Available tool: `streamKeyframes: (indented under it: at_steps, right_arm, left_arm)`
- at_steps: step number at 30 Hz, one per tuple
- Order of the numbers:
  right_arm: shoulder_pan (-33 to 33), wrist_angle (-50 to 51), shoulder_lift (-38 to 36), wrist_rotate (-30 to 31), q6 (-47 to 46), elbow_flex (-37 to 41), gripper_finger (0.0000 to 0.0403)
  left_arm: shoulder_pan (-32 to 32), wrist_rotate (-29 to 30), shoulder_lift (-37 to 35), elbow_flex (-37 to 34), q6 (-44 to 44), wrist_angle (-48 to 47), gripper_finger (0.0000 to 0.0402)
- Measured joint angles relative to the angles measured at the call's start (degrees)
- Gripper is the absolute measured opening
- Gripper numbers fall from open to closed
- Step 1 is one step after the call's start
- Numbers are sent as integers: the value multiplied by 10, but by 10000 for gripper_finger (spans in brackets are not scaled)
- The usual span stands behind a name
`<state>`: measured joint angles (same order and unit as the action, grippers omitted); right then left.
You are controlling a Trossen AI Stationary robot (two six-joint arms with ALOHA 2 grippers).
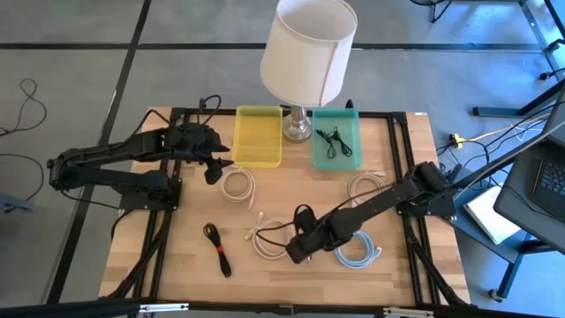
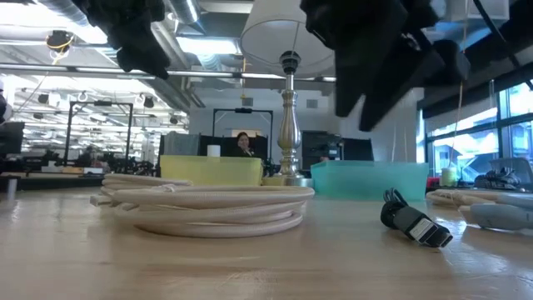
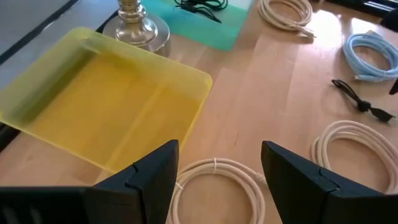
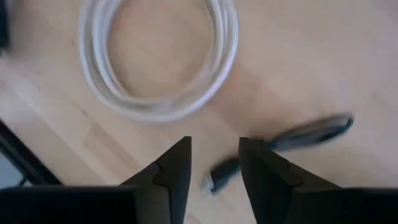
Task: Pick & Place USB Port
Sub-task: Put the black USB cable into the blue bin
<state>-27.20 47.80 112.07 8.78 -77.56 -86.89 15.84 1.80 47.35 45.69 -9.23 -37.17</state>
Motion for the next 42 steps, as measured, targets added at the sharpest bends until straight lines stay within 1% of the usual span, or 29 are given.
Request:
streamKeyframes:
  at_steps: [2, 6, 8, 10, 13, 16, 19, 24, 26, 34, 36, 37, 39, 41, 42]
  right_arm:
    - [-1, 1, 1, -13, 0, 4, 157]
    - [1, 12, 4, -6, 2, 11, 178]
    - [4, 14, 4, -9, -21, 10, 181]
    - [4, 30, 3, -7, -90, 10, 182]
    - [3, 51, 4, 21, -225, 10, 177]
    - [-3, 61, 9, 60, -297, 11, 171]
    - [-4, 52, 24, 61, -314, 10, 165]
    - [-4, 42, 62, -8, -322, 10, 161]
    - [-6, 37, 77, -25, -322, 11, 161]
    - [-8, 37, 117, -40, -329, 6, 160]
    - [-8, 42, 118, -37, -318, 6, 149]
    - [-8, 46, 118, -34, -314, 6, 135]
    - [-8, 53, 118, -28, -302, 6, 93]
    - [-11, 56, 115, -19, -293, 6, 40]
    - [-14, 58, 114, -10, -287, 6, 36]
  left_arm:
    - [0, 0, 0, 0, 0, 0, 223]
    - [0, 0, 0, 0, 11, 0, 223]
    - [0, 0, 0, 0, 15, 0, 223]
    - [0, 0, 0, 0, 15, 0, 223]
    - [0, 0, 0, 0, 15, 0, 223]
    - [0, 0, 0, 0, 15, 0, 223]
    - [0, 0, 0, 0, 21, 0, 223]
    - [0, 0, 0, 0, 26, 0, 223]
    - [0, 0, 0, 0, 33, -1, 223]
    - [0, 0, 0, 0, 41, -1, 223]
    - [0, 0, 0, 0, 41, -1, 223]
    - [0, 0, 0, 0, 41, -1, 223]
    - [0, 0, 0, 0, 41, -1, 223]
    - [0, 0, 0, 0, 41, -1, 223]
    - [0, 0, 0, 0, 41, -2, 223]
